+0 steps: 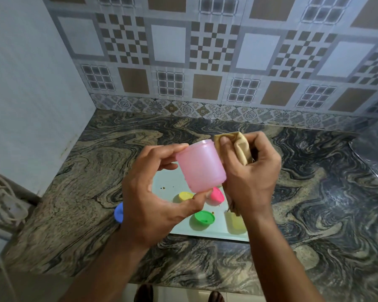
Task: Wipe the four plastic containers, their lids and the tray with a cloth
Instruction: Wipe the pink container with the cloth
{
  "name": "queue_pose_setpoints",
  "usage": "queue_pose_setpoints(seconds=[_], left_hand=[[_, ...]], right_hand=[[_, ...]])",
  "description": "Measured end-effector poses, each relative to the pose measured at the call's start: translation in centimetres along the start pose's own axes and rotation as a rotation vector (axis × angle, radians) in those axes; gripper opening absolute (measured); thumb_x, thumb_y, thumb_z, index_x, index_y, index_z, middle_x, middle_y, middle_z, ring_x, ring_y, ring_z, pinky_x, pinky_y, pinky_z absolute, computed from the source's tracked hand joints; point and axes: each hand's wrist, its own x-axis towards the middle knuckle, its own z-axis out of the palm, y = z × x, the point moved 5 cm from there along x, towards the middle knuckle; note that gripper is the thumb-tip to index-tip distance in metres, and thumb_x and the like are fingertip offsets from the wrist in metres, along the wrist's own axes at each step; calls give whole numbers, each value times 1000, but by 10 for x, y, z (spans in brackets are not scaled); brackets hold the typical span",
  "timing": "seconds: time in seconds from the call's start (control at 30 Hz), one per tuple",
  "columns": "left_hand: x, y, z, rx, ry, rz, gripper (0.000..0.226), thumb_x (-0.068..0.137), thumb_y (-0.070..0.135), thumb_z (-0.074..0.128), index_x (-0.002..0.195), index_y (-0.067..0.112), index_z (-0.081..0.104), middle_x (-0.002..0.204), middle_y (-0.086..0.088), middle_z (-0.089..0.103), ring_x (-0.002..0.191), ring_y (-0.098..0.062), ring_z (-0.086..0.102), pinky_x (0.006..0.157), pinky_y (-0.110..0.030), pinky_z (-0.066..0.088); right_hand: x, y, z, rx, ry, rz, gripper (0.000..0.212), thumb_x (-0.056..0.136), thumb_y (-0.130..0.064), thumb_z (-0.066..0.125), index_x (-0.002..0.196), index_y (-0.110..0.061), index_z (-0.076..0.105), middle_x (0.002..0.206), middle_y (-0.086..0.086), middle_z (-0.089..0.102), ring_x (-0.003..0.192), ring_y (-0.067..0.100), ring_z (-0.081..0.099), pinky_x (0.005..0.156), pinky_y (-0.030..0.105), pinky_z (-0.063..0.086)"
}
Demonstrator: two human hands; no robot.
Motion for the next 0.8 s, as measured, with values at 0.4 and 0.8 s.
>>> queue_pose_setpoints(seconds=[0.4,0.8], left_hand=[[7,-6,10,-336,53,-119,80,72,21,92,140,20,50,141,-17,50,127,-40,63,100,-55,57],[11,7,-4,67,58,14,71,70,36,94,131,22,61,124,-5,66,111,-22,64,88,-40,53]], right_hand=[[-38,-20,-5,325,-70,37,10,93,-17,71,87,-19,65,71,-12,65,61,3,58,59,17,47],[-23,-51,-2,-55,-153,-329,18,93,-27,78,86,-16,64,79,0,63,66,20,59,59,33,47]])
